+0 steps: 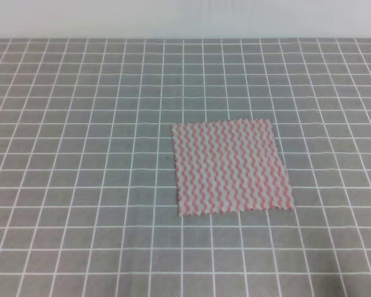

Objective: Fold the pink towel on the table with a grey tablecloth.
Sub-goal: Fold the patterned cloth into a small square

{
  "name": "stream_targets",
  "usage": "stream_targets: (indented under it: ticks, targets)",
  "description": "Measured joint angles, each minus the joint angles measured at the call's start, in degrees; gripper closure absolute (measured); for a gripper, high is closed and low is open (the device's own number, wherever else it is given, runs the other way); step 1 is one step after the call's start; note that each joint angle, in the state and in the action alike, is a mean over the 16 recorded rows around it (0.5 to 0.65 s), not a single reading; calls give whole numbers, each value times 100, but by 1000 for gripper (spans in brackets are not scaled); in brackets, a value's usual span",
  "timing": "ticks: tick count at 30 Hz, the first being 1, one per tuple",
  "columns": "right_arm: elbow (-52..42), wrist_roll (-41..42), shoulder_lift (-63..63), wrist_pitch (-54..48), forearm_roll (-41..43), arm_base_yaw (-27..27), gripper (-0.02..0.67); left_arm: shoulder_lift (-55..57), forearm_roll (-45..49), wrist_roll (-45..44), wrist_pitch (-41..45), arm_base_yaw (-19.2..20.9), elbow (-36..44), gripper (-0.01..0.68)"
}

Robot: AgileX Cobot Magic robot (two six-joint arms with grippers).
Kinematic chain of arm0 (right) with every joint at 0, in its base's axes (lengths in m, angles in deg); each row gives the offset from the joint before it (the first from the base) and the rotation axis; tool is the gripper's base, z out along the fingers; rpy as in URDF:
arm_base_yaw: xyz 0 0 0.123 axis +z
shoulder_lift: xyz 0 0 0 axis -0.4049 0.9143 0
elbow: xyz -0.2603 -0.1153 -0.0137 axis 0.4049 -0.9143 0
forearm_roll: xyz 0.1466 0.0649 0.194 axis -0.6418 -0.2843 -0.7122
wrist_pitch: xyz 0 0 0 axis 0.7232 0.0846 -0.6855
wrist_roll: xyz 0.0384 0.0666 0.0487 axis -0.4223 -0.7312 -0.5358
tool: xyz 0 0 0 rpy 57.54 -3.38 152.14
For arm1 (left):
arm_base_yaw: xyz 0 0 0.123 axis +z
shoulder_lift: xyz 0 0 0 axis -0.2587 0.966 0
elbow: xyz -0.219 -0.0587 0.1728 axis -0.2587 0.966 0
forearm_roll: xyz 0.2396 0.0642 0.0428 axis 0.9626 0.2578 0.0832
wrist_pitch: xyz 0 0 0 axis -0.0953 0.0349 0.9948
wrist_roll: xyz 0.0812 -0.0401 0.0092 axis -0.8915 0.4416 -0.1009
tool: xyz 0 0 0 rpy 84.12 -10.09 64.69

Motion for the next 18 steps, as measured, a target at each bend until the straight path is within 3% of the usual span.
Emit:
stream_targets:
  ticks: [5,18]
  targets:
    - [9,-6,4,0,-597,-1,665,11,-269,69,-151,0,0,675]
    - [0,0,0,285,-4841,0,665,-9,-3085,668,-1541,0,16,675]
